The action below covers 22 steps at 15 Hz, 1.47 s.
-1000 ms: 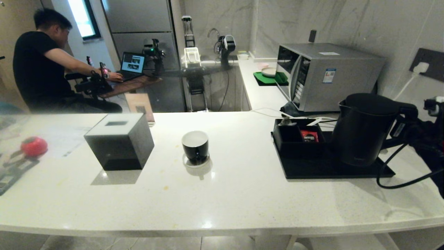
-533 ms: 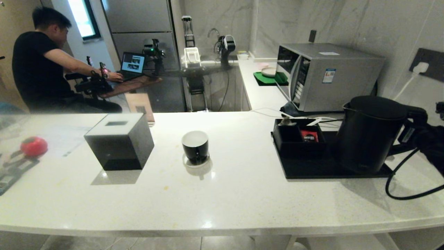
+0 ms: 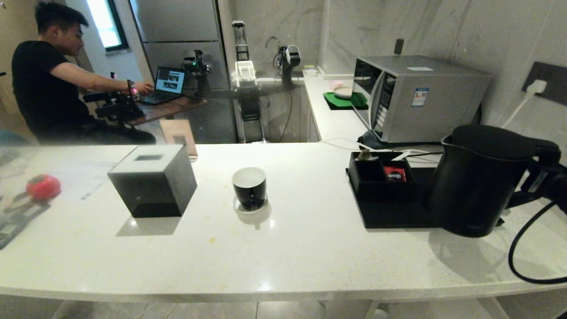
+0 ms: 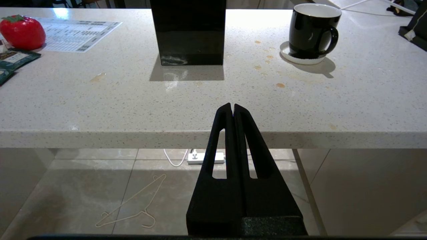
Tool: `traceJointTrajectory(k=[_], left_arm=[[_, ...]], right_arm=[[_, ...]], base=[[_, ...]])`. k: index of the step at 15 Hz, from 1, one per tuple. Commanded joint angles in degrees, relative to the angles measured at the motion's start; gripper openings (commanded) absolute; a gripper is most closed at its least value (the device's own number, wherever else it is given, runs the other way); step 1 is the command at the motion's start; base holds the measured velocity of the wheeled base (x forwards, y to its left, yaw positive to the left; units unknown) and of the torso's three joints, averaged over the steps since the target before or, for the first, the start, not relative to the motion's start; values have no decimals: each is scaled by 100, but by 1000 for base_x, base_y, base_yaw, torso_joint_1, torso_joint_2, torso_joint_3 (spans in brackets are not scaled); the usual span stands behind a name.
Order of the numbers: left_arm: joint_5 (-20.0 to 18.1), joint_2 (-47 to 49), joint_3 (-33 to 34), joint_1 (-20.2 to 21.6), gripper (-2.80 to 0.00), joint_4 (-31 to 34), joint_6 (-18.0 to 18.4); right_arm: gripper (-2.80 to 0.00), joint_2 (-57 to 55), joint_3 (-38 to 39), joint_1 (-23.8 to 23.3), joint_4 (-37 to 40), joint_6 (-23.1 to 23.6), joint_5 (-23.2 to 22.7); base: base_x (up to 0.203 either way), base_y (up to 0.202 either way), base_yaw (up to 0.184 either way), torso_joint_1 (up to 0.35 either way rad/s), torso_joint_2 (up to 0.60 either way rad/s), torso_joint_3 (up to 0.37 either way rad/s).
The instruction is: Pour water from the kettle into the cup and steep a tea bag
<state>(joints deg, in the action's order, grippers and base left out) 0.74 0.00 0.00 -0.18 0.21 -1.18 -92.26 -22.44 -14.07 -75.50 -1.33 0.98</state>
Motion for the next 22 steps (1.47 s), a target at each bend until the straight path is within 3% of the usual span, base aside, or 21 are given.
traceJointTrajectory(k=[1, 6, 22], left_arm=[[5, 0, 0, 1, -280, 1, -5], [5, 0, 0, 1, -280, -3, -5], [3, 0, 0, 1, -280, -2, -5]], right_arm=[[-280, 191, 67, 63, -53, 1, -1], [-280, 305, 64, 124, -64, 18, -228], [-280, 191, 187, 185, -88, 19, -256]], base=[[0, 0, 0, 0, 0, 0], [0, 0, 0, 0, 0, 0], [0, 0, 0, 0, 0, 0]])
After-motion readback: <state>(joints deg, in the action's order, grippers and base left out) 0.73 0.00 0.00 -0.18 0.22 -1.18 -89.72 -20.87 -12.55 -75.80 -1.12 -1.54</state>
